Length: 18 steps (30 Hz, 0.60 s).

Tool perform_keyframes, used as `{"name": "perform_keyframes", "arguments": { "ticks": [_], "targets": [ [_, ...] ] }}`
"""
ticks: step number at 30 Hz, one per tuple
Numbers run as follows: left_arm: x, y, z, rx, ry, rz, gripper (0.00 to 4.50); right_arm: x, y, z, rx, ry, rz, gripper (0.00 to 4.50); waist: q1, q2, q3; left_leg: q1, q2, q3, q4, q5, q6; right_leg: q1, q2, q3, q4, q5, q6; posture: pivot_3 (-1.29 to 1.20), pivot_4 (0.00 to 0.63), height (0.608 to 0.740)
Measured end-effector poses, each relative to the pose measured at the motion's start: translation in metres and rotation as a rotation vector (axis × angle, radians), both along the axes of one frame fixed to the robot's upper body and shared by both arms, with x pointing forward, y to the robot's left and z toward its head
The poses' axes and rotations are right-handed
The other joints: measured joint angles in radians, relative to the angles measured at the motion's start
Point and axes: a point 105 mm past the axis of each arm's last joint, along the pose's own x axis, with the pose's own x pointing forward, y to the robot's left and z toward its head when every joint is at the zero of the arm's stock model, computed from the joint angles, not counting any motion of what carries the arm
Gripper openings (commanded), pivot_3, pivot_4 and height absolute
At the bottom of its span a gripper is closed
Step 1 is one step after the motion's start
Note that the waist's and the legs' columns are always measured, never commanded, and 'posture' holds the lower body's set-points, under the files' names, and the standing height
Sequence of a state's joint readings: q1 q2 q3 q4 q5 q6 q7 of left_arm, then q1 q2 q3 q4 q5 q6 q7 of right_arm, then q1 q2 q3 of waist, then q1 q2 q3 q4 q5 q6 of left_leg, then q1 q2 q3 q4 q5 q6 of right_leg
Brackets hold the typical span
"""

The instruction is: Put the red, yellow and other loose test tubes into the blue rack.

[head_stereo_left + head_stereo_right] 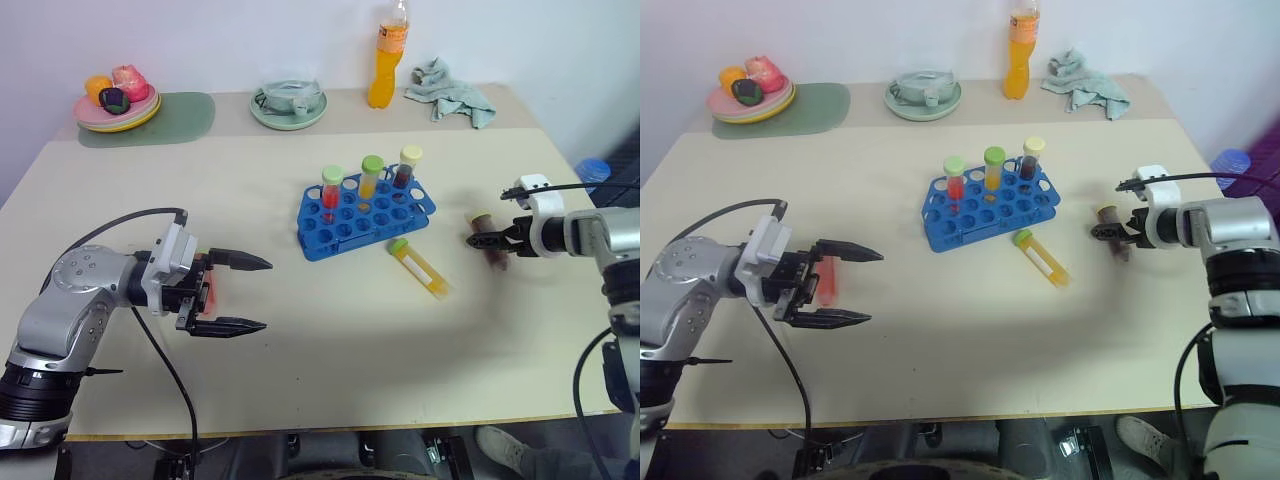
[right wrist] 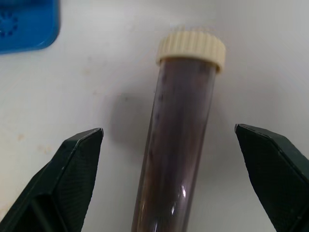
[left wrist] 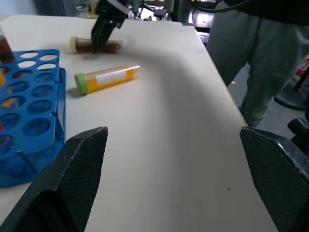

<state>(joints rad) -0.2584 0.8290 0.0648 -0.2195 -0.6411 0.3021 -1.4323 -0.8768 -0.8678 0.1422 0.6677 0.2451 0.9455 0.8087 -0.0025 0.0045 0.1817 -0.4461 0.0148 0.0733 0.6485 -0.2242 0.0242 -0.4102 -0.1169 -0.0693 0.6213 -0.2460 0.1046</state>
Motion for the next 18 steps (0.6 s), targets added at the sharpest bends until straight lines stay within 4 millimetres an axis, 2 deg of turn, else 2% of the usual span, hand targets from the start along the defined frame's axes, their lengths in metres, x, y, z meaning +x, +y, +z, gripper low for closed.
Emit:
{"name": "perform_keyframes", "arguments": {
  "ticks": [3, 5, 6, 11, 12, 18],
  "targets": [
    [0.0006, -0.0008, 0.0, -0.006, 0.001, 0.002, 4.44, 0.0087, 0.0051, -0.0006, 0.004, 0.002, 0.012, 4.5, -0.006, 0.0, 0.0, 0.0, 0.0, 0.0, 0.0, 0.0, 0.0, 0.0, 0.0, 0.0, 0.0, 0.002, 0.003, 0.0, 0.15, 0.74],
    [0.0012, -0.002, -0.0003, -0.011, 0.002, 0.005, 4.5, 0.0114, 0.0052, 0.0, -0.008, 0.006, 0.021, 3.94, -0.009, 0.0, 0.0, 0.0, 0.0, 0.0, 0.0, 0.0, 0.0, 0.0, 0.0, 0.001, 0.0, 0.002, 0.004, 0.0, 0.15, 0.74],
    [0.0017, -0.0025, -0.0004, -0.014, 0.003, 0.009, 4.5, 0.0119, 0.004, -0.0006, -0.017, 0.013, 0.022, 3.57, -0.01, 0.0, 0.0, 0.0, 0.0, 0.001, 0.0, 0.0, 0.0, 0.0, 0.0, 0.001, 0.001, 0.002, 0.004, 0.0, 0.15, 0.74],
    [0.0023, -0.0041, -0.0014, -0.019, 0.015, 0.012, 4.5, 0.0121, 0.0001, -0.0019, -0.067, 0.045, 0.046, 1.07, -0.011, 0.0, 0.0, 0.002, 0.0, 0.001, 0.0, 0.0, 0.0, 0.0, 0.0, 0.002, 0.003, 0.002, 0.004, 0.0, 0.15, 0.74],
    [0.0024, -0.0043, -0.0015, -0.021, 0.015, 0.013, 4.5, 0.0124, 0.0002, -0.0017, -0.076, 0.046, 0.055, 0.81, -0.012, 0.0, 0.0, 0.002, 0.0, 0.001, 0.0, 0.0, 0.0, 0.0, 0.0, 0.002, 0.003, 0.002, 0.004, 0.0, 0.15, 0.74],
    [0.003, -0.0061, -0.001, -0.026, 0.01, 0.021, 4.5, 0.0132, 0.0023, -0.0011, -0.102, 0.044, 0.106, 0.81, -0.012, 0.0, 0.0, 0.003, 0.0, 0.003, 0.0, 0.0, 0.0, -0.001, 0.0, 0.004, 0.006, 0.002, 0.004, 0.0, 0.15, 0.74]
  ]
}}
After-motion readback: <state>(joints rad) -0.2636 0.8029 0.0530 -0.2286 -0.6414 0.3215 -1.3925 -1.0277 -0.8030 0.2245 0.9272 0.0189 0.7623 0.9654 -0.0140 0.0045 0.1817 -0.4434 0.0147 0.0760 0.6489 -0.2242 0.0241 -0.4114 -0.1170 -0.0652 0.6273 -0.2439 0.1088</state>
